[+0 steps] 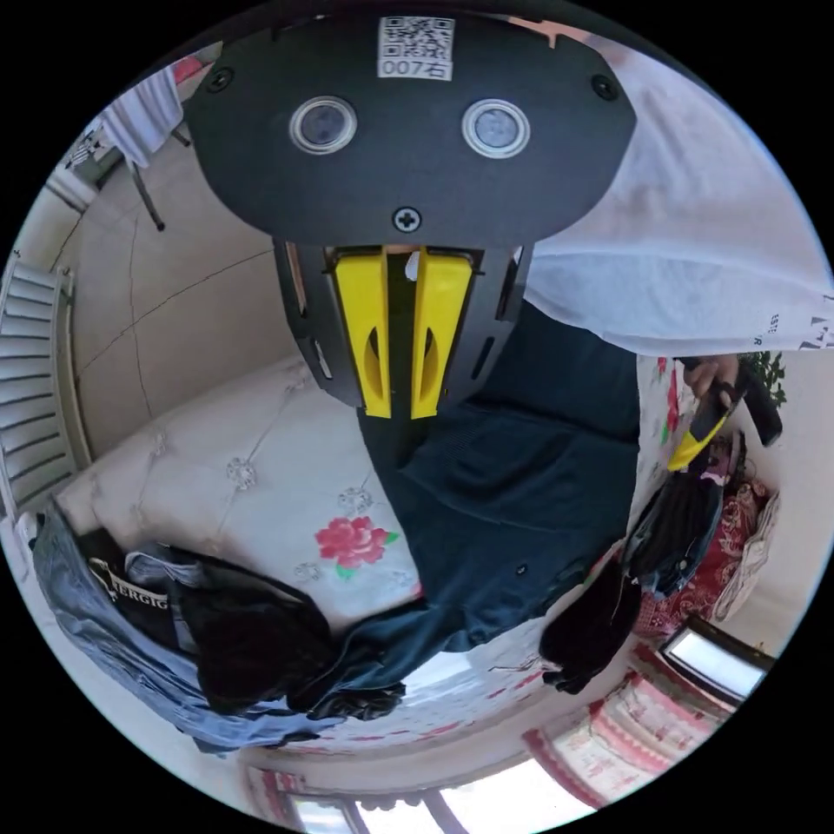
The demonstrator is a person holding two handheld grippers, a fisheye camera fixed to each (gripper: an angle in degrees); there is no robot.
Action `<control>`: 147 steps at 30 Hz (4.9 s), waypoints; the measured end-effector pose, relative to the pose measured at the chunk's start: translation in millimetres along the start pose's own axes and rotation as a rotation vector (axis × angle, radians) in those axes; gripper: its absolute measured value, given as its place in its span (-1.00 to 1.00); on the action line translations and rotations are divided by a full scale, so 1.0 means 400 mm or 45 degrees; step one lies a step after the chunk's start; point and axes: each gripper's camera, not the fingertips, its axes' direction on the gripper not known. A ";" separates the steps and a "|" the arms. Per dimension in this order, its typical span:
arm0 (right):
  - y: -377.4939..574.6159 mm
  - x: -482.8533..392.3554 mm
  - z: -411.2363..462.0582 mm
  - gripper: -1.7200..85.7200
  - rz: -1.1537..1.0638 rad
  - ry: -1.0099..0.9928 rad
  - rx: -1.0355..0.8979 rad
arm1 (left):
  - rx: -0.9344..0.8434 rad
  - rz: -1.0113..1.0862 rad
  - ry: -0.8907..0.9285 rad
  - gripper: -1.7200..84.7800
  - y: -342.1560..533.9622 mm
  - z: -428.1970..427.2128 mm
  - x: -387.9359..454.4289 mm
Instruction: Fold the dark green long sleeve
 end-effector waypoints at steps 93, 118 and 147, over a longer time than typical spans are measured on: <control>0.368 0.230 0.045 -0.75 -0.211 -0.251 -0.341 | -0.185 -0.976 -0.353 -0.69 0.428 0.077 0.032; 0.025 0.306 -0.167 -0.86 -0.487 -0.739 -0.182 | 0.023 -0.732 0.217 -0.96 0.186 -0.082 -0.173; 0.308 0.462 -0.056 -0.96 -0.203 -1.007 -0.270 | 0.009 -0.872 0.336 -0.96 0.264 -0.156 -0.222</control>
